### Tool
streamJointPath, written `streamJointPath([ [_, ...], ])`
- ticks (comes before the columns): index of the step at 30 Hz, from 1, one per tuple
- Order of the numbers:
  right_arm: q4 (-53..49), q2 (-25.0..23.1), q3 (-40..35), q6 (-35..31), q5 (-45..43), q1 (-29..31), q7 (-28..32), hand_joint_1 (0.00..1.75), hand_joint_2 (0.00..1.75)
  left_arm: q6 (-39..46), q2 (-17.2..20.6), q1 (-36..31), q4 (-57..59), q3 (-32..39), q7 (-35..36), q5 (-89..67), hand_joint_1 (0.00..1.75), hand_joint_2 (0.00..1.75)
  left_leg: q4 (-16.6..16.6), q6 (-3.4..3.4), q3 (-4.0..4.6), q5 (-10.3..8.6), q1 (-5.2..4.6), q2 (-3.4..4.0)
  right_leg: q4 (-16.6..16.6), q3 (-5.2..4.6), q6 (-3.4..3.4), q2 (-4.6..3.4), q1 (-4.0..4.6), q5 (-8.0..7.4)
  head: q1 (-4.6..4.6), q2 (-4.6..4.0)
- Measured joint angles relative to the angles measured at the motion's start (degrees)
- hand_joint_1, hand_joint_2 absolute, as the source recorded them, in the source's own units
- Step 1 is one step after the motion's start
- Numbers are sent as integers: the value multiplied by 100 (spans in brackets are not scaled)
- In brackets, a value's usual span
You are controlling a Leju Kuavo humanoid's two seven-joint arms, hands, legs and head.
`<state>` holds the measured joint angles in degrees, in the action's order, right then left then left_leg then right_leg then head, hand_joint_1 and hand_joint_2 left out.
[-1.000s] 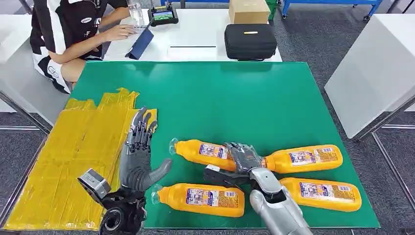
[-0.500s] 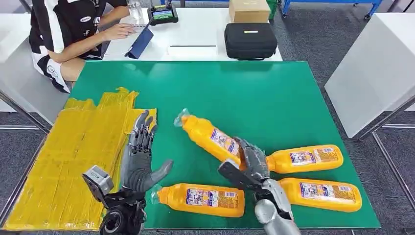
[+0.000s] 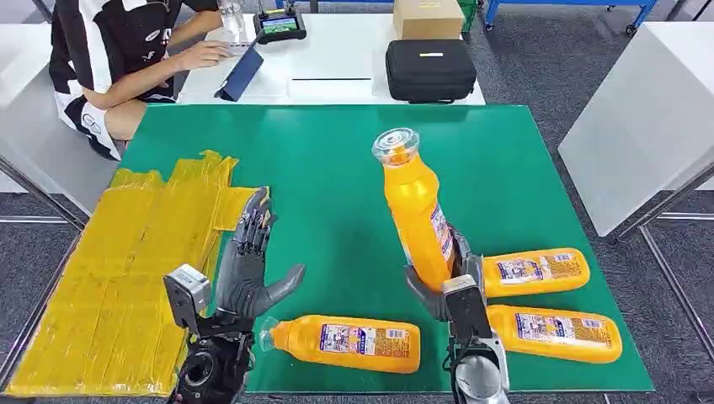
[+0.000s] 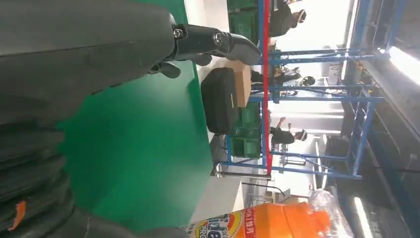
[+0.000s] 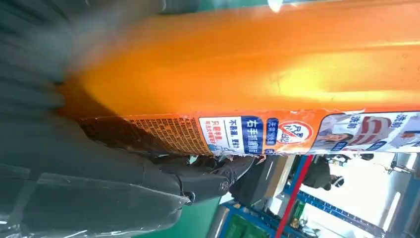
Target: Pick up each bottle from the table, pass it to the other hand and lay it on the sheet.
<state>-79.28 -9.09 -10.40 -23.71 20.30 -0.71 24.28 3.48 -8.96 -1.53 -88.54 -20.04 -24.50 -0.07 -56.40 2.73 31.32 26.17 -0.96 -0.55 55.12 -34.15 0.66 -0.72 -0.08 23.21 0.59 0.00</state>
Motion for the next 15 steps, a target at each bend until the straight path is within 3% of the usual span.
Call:
streamJointPath([
  [15,501,-120,-557,487,190,315,39,175,175,-162,33,-269,352,-188,168,328,0,175,0,0,3,-1,1,-2,1,-2,0,0,1,0,0,0],
])
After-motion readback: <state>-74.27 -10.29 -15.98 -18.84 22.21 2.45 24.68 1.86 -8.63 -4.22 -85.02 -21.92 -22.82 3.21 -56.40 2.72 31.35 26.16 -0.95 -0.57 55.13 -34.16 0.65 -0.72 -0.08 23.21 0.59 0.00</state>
